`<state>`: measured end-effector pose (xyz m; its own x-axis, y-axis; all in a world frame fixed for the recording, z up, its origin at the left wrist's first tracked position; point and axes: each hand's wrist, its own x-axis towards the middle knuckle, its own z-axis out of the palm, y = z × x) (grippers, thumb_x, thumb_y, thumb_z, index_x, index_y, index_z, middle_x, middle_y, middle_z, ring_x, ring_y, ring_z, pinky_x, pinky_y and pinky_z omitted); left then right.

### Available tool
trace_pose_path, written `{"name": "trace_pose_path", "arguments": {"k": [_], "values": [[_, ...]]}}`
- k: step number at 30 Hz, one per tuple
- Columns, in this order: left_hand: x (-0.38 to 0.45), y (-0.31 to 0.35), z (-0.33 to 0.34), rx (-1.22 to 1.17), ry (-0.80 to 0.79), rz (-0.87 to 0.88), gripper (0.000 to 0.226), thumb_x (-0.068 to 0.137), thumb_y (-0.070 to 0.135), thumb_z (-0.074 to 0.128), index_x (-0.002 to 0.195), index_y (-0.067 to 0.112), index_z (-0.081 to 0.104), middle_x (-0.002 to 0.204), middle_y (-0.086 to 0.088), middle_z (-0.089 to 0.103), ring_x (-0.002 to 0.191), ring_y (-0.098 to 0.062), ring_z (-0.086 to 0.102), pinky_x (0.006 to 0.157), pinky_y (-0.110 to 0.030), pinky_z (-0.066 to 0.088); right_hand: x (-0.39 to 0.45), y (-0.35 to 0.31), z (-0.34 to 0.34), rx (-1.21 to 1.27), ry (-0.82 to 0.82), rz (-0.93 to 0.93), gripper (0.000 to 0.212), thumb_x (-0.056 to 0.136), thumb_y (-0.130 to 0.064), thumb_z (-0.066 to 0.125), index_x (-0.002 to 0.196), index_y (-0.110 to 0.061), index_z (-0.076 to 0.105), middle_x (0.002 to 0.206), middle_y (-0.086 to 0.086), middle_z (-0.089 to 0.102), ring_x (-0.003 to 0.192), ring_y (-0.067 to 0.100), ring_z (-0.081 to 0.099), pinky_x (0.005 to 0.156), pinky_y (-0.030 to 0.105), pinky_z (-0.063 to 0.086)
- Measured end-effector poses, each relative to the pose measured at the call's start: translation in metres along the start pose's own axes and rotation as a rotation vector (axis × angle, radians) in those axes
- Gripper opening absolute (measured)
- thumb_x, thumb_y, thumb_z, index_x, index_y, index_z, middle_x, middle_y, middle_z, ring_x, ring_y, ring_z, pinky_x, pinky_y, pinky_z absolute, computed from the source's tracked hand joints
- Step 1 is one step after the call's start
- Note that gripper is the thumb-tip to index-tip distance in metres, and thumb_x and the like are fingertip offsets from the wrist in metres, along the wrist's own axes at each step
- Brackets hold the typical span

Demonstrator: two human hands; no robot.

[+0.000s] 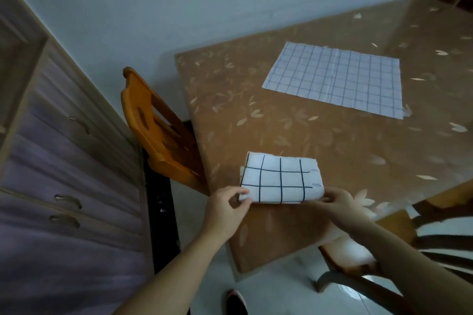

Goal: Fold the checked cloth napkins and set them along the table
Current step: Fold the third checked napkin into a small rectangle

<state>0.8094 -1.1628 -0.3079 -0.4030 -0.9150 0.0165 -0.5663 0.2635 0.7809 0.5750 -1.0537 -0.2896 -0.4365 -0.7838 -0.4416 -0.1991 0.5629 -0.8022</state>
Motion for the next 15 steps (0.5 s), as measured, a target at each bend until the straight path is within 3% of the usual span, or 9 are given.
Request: {"name": "trace_pose_path", "arguments": {"k": [3, 8, 12, 15], "values": [[-0.008, -0.018, 0.011, -0.069, -0.157, -0.209, 0.007, 0.086, 0.025, 0.071, 0.093, 0.028, 0.071, 0.085, 0.019, 0.065, 0.085, -0.003, 0.062, 0.069, -0.008, 0.044, -0.001, 0.019, 0.010, -0.050, -0.011, 0.149, 0.024, 0.084, -0.042, 0.069, 0.085, -0.018, 0.071, 0.070, 0.001, 0.068, 0.065, 0.014, 0.063, 0.058, 0.023, 0.047], [-0.009, -0.022, 0.016, -0.018, -0.199, -0.333, 0.012, 0.088, 0.028, 0.068, 0.097, 0.030, 0.059, 0.080, 0.009, 0.063, 0.074, -0.006, 0.060, 0.057, -0.014, 0.040, 0.003, 0.024, 0.020, -0.217, 0.065, 0.127, 0.020, 0.089, -0.030, 0.065, 0.076, -0.014, 0.065, 0.056, -0.001, 0.061, 0.044, 0.008, 0.055, 0.043, 0.017, 0.039], [-0.010, -0.022, 0.016, 0.158, -0.206, -0.251, 0.018, 0.091, 0.031, 0.064, 0.107, 0.031, 0.054, 0.079, 0.010, 0.061, 0.071, -0.006, 0.059, 0.057, -0.017, 0.043, 0.008, 0.022, 0.026, -0.274, 0.079, 0.111, 0.024, 0.090, -0.028, 0.062, 0.071, -0.013, 0.065, 0.056, 0.000, 0.062, 0.041, 0.008, 0.055, 0.039, 0.018, 0.039], [-0.008, -0.029, 0.019, 0.498, -0.215, 0.015, 0.028, 0.094, 0.035, 0.056, 0.121, 0.033, 0.050, 0.100, 0.009, 0.061, 0.093, -0.012, 0.057, 0.075, -0.025, 0.048, 0.012, 0.027, 0.029, -0.304, 0.135, 0.090, 0.032, 0.087, -0.026, 0.063, 0.059, -0.012, 0.055, 0.048, -0.003, 0.050, 0.040, 0.010, 0.046, 0.041, 0.022, 0.034]]}}
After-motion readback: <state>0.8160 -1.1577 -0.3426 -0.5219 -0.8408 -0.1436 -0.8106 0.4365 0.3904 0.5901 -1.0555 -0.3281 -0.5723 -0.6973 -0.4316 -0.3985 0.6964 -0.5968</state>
